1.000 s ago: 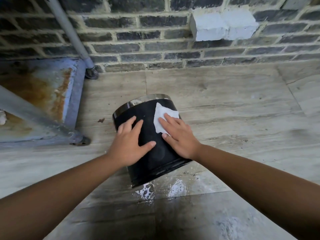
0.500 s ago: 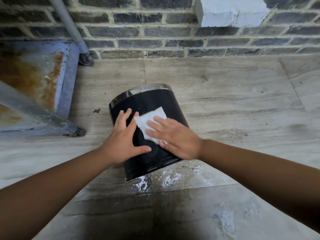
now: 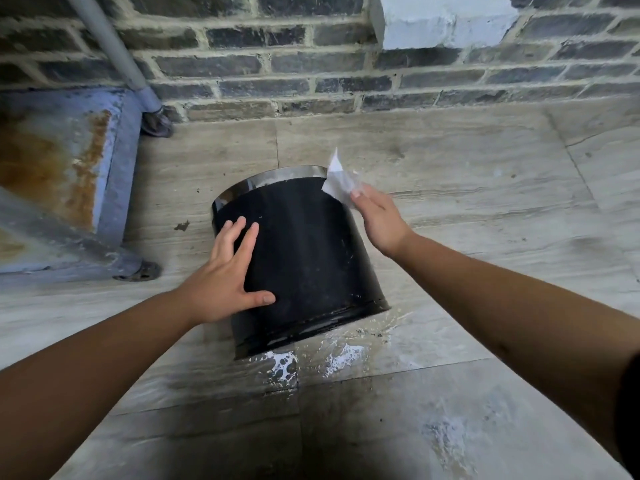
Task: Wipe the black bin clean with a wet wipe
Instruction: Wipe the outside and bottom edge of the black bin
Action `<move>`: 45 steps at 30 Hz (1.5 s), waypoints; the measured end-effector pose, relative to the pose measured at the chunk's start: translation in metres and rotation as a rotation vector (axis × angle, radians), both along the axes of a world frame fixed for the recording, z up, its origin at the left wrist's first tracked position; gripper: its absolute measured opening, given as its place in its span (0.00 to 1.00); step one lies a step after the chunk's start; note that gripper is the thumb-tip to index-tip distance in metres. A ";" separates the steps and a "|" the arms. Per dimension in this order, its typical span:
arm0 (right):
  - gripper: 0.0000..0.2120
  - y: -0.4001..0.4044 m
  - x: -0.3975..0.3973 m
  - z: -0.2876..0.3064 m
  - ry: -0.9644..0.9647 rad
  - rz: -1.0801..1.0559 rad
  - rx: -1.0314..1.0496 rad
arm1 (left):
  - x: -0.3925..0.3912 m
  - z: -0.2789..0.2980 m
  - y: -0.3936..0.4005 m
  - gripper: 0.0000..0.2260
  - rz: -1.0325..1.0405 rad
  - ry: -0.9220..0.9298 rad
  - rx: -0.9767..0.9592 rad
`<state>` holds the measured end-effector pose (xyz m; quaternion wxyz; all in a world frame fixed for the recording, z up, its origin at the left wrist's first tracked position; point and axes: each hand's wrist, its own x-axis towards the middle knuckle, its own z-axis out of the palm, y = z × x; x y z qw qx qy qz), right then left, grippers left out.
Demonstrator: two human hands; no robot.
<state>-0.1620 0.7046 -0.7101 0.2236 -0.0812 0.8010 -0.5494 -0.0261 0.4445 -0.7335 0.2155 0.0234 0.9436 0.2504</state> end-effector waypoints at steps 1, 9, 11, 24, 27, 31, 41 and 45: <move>0.21 -0.004 0.002 -0.007 0.043 0.118 0.076 | 0.000 0.000 -0.002 0.55 -0.008 -0.010 -0.005; 0.22 0.035 0.105 -0.012 0.417 0.620 0.136 | 0.007 0.001 -0.023 0.55 -0.100 -0.066 -0.035; 0.21 0.049 0.130 -0.008 0.391 0.649 0.105 | 0.003 0.002 -0.023 0.55 -0.127 -0.070 -0.027; 0.15 0.022 0.045 -0.014 -0.058 0.019 -0.169 | -0.009 0.005 -0.020 0.58 -0.230 -0.103 -0.099; 0.18 0.011 0.076 -0.021 0.072 0.137 -0.113 | -0.006 0.001 -0.030 0.59 -0.240 -0.107 -0.111; 0.19 0.017 0.110 -0.007 0.239 0.335 -0.088 | 0.003 -0.001 -0.054 0.59 -0.261 -0.145 -0.192; 0.16 0.017 0.149 0.001 0.289 0.480 -0.083 | -0.003 0.016 -0.067 0.17 0.310 0.171 -0.158; 0.16 0.014 0.148 0.003 0.280 0.500 -0.083 | -0.065 0.068 0.001 0.13 0.339 0.462 0.007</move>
